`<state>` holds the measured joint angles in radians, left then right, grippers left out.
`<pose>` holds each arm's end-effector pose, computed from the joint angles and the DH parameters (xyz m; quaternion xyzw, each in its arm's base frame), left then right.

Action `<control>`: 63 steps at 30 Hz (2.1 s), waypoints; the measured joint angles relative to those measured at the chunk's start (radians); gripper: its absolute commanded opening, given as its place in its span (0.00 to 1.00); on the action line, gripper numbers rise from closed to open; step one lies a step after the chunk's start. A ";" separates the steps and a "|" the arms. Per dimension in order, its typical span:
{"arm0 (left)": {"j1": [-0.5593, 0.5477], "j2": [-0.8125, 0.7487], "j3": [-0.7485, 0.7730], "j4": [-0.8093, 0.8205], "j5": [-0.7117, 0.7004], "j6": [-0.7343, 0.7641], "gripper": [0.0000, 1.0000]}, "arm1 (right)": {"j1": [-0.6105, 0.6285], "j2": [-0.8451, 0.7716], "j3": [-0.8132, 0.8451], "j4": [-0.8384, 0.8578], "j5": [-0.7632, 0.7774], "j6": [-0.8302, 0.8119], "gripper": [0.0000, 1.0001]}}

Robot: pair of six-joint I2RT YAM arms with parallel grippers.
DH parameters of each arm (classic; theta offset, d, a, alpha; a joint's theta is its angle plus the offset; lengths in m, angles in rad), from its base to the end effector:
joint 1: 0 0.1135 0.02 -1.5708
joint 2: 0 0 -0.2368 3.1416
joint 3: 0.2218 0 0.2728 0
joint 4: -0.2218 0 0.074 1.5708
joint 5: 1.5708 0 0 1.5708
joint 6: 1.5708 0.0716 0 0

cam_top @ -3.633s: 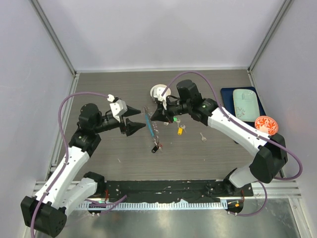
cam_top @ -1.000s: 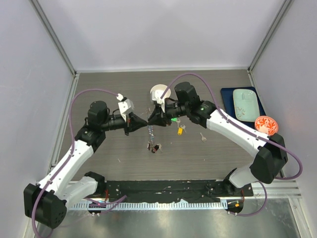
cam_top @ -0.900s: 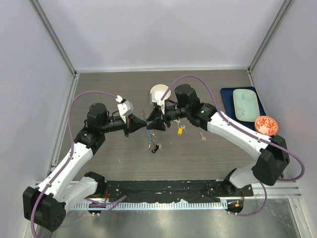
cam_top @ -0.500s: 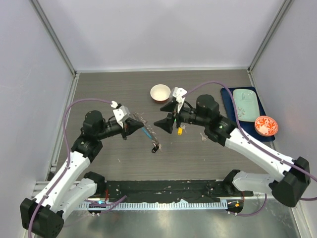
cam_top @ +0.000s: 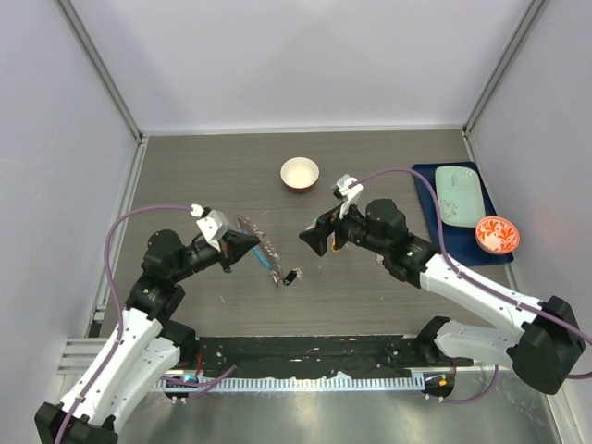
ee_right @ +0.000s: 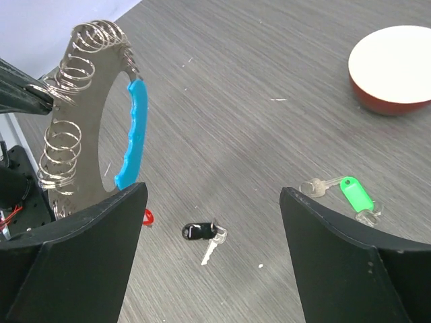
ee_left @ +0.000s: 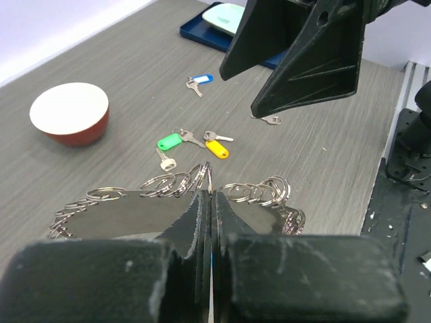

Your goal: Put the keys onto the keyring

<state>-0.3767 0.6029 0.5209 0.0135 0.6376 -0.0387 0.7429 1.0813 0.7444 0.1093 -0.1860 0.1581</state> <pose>0.1948 -0.1229 0.2768 0.3276 0.6482 -0.3578 0.5869 0.2269 0.2264 0.2586 -0.2800 0.7297 0.3352 0.5261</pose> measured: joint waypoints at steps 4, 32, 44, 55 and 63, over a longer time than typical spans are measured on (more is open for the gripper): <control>0.000 0.001 -0.024 0.010 0.003 -0.050 0.00 | 0.000 0.050 0.000 0.042 -0.041 0.006 0.86; 0.000 0.072 -0.025 0.044 0.125 -0.059 0.00 | 0.010 0.262 0.089 0.234 -0.359 0.006 0.86; 0.007 0.071 -0.025 0.067 0.178 -0.063 0.00 | 0.015 0.310 0.150 0.225 -0.301 0.008 0.84; 0.005 0.037 -0.025 0.089 0.174 -0.079 0.00 | 0.018 0.360 0.244 0.081 -0.058 0.024 0.84; 0.005 0.039 -0.025 0.055 0.129 -0.059 0.00 | 0.017 0.251 0.211 0.094 -0.109 0.020 0.84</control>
<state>-0.3714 0.6418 0.4961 0.0681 0.7666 -0.0975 0.7601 1.3327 0.9558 0.2031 -0.2955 0.1780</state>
